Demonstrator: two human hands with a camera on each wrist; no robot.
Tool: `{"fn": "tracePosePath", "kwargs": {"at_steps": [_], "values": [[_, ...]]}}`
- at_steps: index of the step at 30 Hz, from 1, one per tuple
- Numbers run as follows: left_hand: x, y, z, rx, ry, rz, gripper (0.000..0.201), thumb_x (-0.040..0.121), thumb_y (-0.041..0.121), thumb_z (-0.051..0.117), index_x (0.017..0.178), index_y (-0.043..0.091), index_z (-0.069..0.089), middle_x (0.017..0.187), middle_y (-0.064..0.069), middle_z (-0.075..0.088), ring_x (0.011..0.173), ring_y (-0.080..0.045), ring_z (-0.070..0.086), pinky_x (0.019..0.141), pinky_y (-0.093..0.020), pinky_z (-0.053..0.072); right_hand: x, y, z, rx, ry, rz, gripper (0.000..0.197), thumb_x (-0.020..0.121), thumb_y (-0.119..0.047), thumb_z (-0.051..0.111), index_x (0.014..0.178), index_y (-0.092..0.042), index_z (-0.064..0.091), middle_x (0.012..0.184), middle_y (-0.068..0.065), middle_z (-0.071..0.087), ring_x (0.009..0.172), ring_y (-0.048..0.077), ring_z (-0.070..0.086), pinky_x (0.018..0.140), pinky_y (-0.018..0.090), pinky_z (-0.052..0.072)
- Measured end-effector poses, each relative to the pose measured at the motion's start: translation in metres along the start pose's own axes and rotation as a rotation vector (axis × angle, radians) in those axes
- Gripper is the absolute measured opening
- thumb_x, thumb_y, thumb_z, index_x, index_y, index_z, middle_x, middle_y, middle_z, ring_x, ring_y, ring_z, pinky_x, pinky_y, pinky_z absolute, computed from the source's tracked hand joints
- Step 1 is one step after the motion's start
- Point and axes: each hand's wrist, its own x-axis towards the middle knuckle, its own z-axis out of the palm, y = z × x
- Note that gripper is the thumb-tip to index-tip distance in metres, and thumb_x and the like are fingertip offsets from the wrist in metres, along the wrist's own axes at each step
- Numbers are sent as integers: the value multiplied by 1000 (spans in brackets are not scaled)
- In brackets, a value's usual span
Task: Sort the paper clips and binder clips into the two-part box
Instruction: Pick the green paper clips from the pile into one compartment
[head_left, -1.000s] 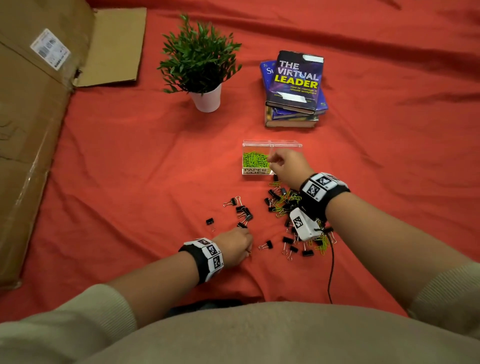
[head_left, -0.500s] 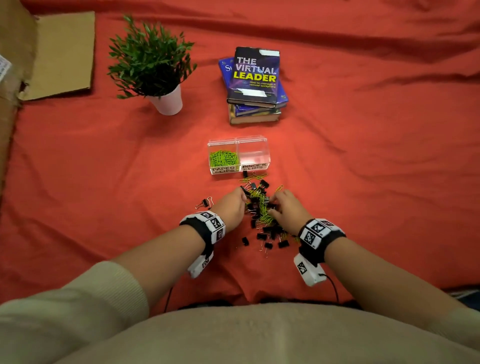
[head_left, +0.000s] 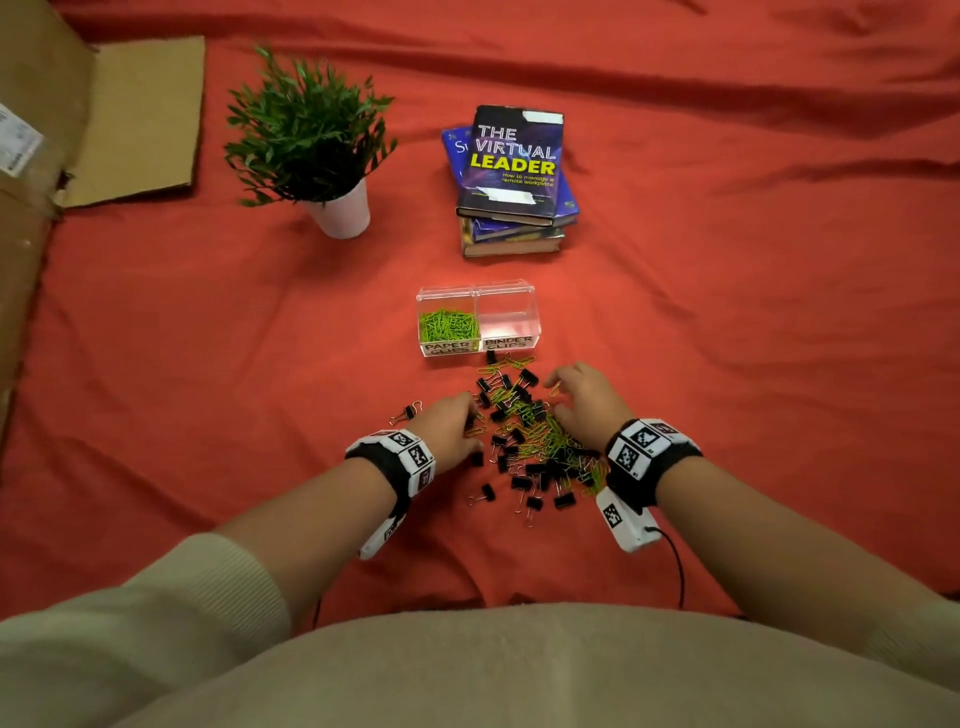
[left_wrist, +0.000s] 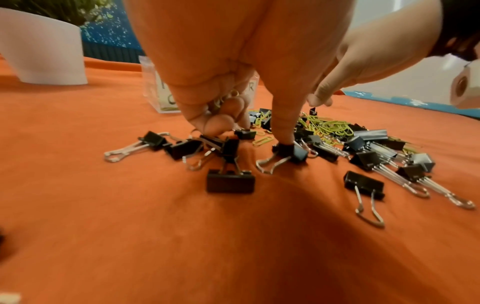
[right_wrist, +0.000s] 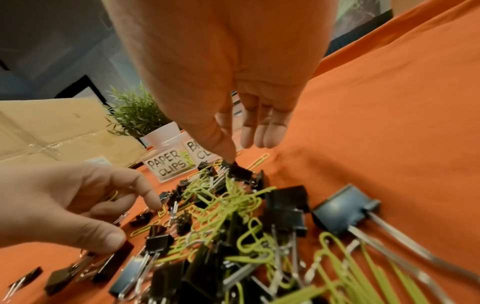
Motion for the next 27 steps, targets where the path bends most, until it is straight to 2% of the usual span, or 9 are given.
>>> {"fn": "tracePosePath", "kwargs": {"at_steps": [4, 7, 9, 12, 14, 17, 21, 24, 27], "values": [[-5, -6, -6, 1, -8, -37, 50, 76, 34, 75, 116, 16, 50, 116, -6, 60, 105, -24, 58, 85, -32, 46, 2, -13, 3, -71, -95, -116, 21, 82, -5, 54, 96, -20, 60, 101, -4, 47, 99, 12, 44, 82, 25, 45], [-7, -2, -8, 6, 37, 5, 34, 83, 30, 68, 111, 16, 52, 112, -5, 61, 102, -24, 58, 80, -30, 44, -2, -13, 2, -131, -54, -104, 11, 83, -9, 50, 85, -17, 57, 92, -3, 50, 89, 15, 50, 70, 25, 46], [-5, 1, -7, 23, 68, 45, 25, 89, 23, 61, 111, 15, 53, 115, -5, 60, 105, -24, 57, 81, -29, 43, -8, -10, 2, -206, -52, -90, 6, 83, -19, 54, 89, -17, 54, 89, -2, 50, 83, 16, 51, 65, 25, 45], [1, 6, -3, 63, 65, 83, 23, 90, 17, 57, 112, 17, 56, 119, -5, 58, 109, -25, 56, 92, -35, 47, -17, -3, 7, -312, -142, -69, 30, 82, -32, 63, 104, -16, 51, 101, 3, 55, 92, 20, 54, 76, 34, 53], [4, 7, -1, 88, 59, 71, 23, 89, 17, 58, 112, 17, 57, 119, -5, 57, 108, -26, 57, 91, -37, 49, -20, -1, 14, -329, -153, -94, 38, 82, -31, 66, 112, -14, 51, 109, 5, 56, 102, 22, 54, 84, 36, 53], [6, 5, 1, 148, 72, 45, 25, 89, 18, 60, 113, 14, 56, 120, -7, 56, 107, -28, 58, 89, -39, 50, -20, -1, 21, -307, -126, -144, 35, 84, -19, 62, 116, -12, 52, 112, 6, 56, 109, 24, 51, 88, 36, 51], [8, -1, 1, 187, 96, 31, 24, 89, 20, 60, 111, 9, 56, 117, -9, 56, 106, -30, 57, 88, -40, 49, -21, -2, 24, -266, -121, -167, 31, 85, 0, 48, 113, -10, 57, 109, 7, 58, 108, 24, 52, 87, 36, 50], [7, -1, 1, 234, 96, 45, 18, 91, 14, 56, 108, 6, 55, 114, -11, 55, 105, -32, 58, 86, -41, 48, -15, -4, 18, -225, -175, -150, 29, 88, 0, 45, 110, -9, 62, 111, 7, 61, 106, 24, 55, 90, 34, 49], [4, 2, 2, 336, 89, 74, 15, 92, 6, 50, 107, 3, 53, 113, -14, 54, 105, -34, 57, 84, -43, 46, -8, -3, 9, -81, -230, -25, 21, 90, -6, 52, 102, -14, 68, 110, 3, 65, 99, 21, 63, 89, 33, 52]]}}
